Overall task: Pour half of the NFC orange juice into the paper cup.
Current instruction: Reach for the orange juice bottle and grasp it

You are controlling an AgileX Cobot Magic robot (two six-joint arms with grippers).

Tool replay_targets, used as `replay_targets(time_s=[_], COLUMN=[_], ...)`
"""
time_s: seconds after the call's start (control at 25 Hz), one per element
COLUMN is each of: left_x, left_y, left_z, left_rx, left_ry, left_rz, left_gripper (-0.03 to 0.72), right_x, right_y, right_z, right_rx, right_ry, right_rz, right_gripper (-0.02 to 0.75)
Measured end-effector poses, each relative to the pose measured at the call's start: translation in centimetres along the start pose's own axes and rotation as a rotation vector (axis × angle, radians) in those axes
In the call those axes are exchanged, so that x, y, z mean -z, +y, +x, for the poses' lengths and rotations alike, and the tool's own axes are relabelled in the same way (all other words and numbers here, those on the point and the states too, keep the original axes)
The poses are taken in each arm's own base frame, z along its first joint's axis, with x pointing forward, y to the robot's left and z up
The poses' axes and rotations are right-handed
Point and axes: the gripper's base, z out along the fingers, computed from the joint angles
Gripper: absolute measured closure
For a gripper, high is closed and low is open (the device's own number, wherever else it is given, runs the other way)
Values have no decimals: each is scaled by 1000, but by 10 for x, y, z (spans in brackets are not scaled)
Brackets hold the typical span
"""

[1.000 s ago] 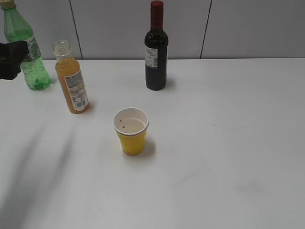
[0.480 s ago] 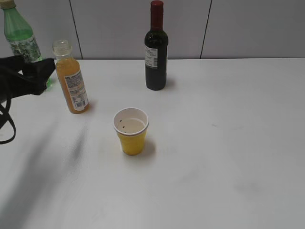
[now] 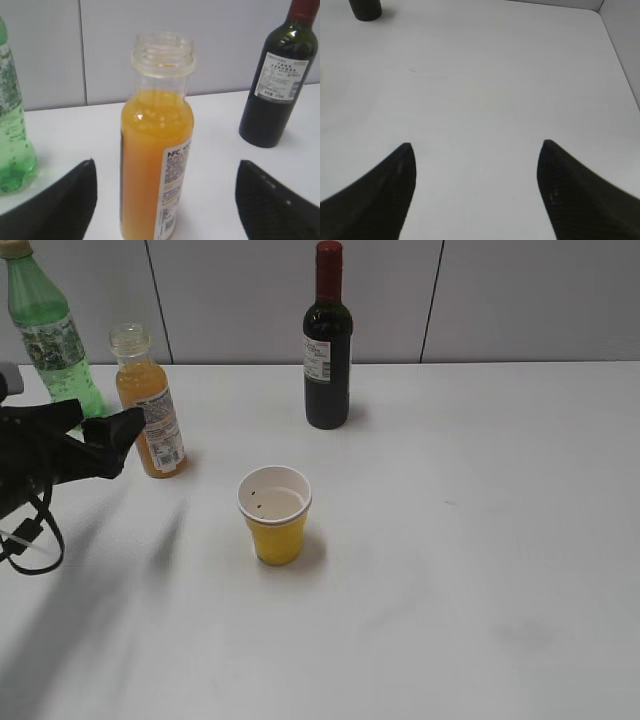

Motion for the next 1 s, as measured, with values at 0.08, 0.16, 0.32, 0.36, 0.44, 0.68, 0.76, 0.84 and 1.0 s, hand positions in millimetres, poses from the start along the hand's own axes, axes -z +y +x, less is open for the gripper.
replay_targets(time_s=[0.08,0.16,0.32,0.36,0.44,0.68,0.76,0.84,1.0], left_x=[-4,-10,-24,-27,-33,-50,-55,-59,-68], left_y=[1,2,1,1,2,2,2,3,3], left_z=[7,10,11,12,14,16,18,22,23], left_rx=[2,2,-6,-7,-8,-6,-5,-4,1], left_ry=[17,22,12,14,19,27,29,38,34], left_rz=[-3,-3,14,16,17,21,26,30,33], left_gripper=[15,14,13,13,13,13,13,13,13], right_x=[0,0,0,0,0,0,0,0,0], right_y=[0,0,0,0,0,0,0,0,0], right_z=[0,0,0,0,0,0,0,0,0], right_rx=[0,0,0,0,0,0,0,0,0], right_ry=[0,0,0,0,0,0,0,0,0], right_rz=[0,0,0,0,0,0,0,0,0], right_gripper=[165,165,165,165,165,174,174,174,174])
